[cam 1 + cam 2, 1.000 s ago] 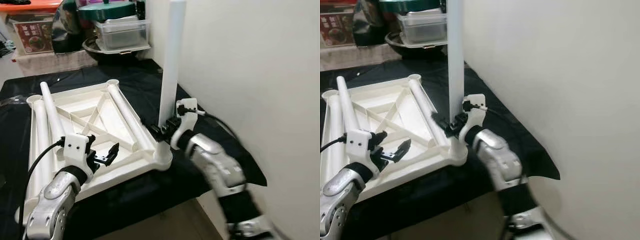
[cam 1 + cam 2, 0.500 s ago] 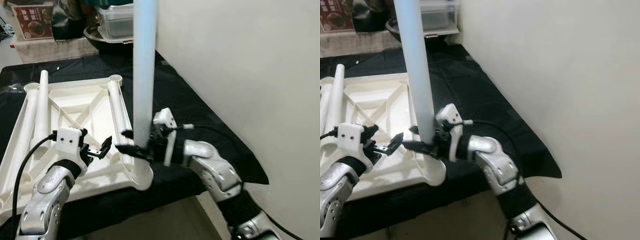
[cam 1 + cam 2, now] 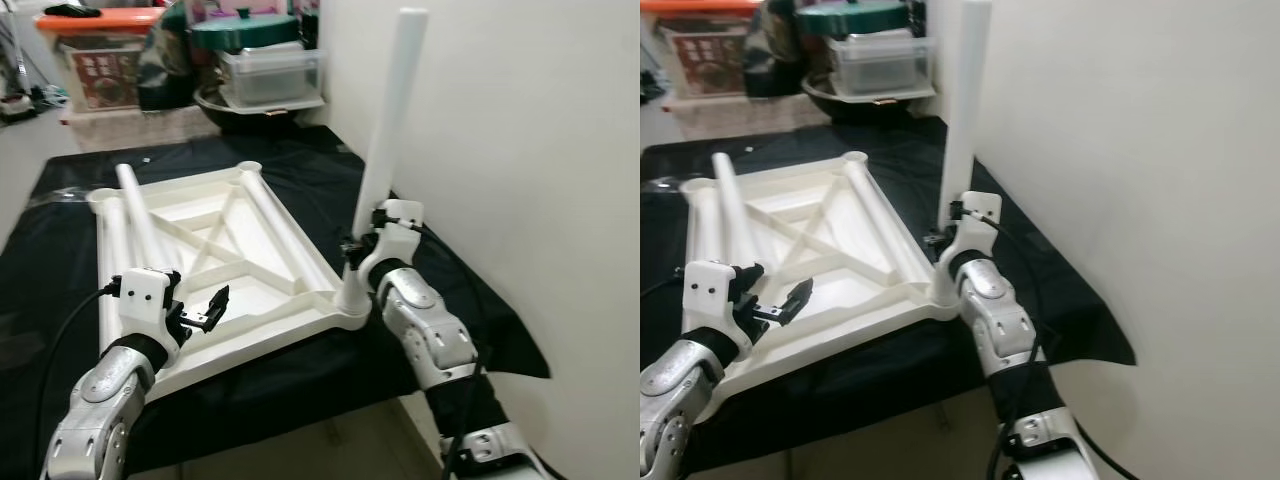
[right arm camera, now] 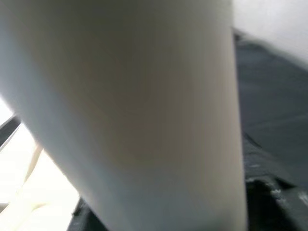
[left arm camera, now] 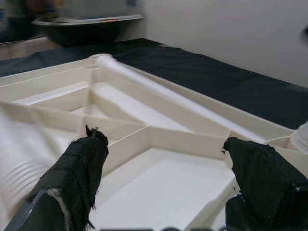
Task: Building children table
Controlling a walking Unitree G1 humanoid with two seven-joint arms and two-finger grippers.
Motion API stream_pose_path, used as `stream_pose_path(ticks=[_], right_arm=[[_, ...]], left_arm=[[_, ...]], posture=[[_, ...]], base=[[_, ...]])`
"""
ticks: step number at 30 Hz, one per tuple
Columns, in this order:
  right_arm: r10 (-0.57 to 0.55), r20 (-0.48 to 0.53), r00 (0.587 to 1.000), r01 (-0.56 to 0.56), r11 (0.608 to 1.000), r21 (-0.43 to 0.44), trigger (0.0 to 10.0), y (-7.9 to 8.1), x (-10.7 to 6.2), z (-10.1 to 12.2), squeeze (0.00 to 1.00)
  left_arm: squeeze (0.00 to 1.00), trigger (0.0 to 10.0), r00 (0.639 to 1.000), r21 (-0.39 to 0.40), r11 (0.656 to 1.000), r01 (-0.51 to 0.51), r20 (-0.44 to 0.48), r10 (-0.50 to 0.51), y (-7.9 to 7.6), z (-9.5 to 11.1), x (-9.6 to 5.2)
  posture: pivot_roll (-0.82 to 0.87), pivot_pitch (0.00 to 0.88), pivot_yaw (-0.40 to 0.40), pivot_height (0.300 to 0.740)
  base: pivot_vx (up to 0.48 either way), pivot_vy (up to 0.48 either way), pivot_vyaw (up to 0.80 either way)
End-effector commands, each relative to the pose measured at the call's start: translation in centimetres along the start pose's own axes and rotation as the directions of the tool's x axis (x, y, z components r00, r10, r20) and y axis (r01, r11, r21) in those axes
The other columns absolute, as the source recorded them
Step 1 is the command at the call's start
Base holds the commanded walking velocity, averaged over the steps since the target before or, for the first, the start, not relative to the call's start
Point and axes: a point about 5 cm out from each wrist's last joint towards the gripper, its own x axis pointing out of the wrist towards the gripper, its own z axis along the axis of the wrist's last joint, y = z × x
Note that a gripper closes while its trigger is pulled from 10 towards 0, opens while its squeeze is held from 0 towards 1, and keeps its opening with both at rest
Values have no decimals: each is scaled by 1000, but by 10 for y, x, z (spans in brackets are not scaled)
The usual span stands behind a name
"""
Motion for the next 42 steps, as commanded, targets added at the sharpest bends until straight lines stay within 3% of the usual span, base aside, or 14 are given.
stream_pose_path(ticks=[1, 4, 5, 11, 15, 19, 26, 29, 30, 31, 35, 37, 38, 42], right_arm=[[75, -35, 997, -74, 997, 35, 10000, 8, 0, -9, 1000], [390, 62, 919, -393, 919, 30, 10000, 34, 0, 15, 1000], [529, 87, 844, -530, 848, -8, 10000, 41, -8, 23, 0], [822, -8, 570, -818, 566, -104, 10000, 58, -41, 18, 0], [767, -48, 640, -768, 634, -93, 0, 55, -29, 4, 0], [203, -116, 972, -207, 978, -27, 0, 17, 15, -15, 0], [-338, -157, 928, 344, 939, 9, 0, -27, 4, -25, 0], [-226, -189, 956, 237, 971, 36, 2118, -10, 4, -30, 0], [-87, -118, 989, 100, 989, 107, 10000, 3, 6, -19, 0], [3, -53, 999, 4, 989, 146, 10000, 12, 7, -10, 1000], [58, 26, 998, -61, 988, 145, 10000, 16, 6, 0, 1000], [393, 87, 915, -400, 912, 89, 10000, 37, -1, 15, 1000], [616, 93, 782, -620, 785, 19, 10000, 47, -14, 22, 0], [853, -10, 521, -851, 519, -79, 10000, 56, -41, 18, 0]], left_arm=[[0, 10000, 1000, 3, 1000, 20, -2, -20, -4, 0, 2], [0, 10000, 1000, 3, 1000, 27, 0, -27, -2, 2, 4], [0, 10000, 1000, 3, 1000, 28, 2, -28, -1, 3, 4], [0, 10000, 1000, 7, 1000, 11, -6, -11, 3, 1, 2], [0, 10000, 1000, 5, 1000, 18, -3, -18, 1, 2, 1], [0, 10000, 1000, 11, 1000, 4, -5, -3, 4, 2, -1], [0, 10000, 1000, 10, 1000, 2, -4, -2, 2, 2, -4], [0, 10000, 1000, 6, 1000, -1, -8, 1, 0, 0, -4], [0, 10000, 1000, 2, 1000, 13, -5, -13, -2, 1, -3], [0, 10000, 1000, -1, 1000, 23, -2, -23, -4, 3, -2], [0, 10000, 1000, 3, 1000, 26, -6, -26, -4, 2, -2], [0, 10000, 1000, 8, 1000, 23, -11, -23, -1, 1, 0], [0, 10000, 1000, 9, 1000, 22, -9, -22, 0, 1, 1], [0, 10000, 1000, 5, 1000, 15, -2, -15, 1, 3, 0]], posture=[[41, 0, -25, 740], [39, 0, -24, 740], [41, 0, -30, 740], [50, 0, -38, 740], [59, 0, -41, 740], [65, 0, -42, 740], [71, 0, -45, 740], [71, 0, -41, 740], [68, 0, -35, 740], [62, 0, -28, 740], [62, 0, -28, 740], [53, 0, -28, 740], [53, 0, -31, 740], [63, 0, -47, 740]], base=[[0, 0, 0], [0, 0, 0], [0, 0, 0], [0, 0, 0], [0, 0, 0], [0, 0, 0], [0, 0, 0], [0, 0, 0], [0, 0, 0], [0, 0, 0], [0, 0, 0], [0, 0, 0], [0, 0, 0], [0, 0, 0]])
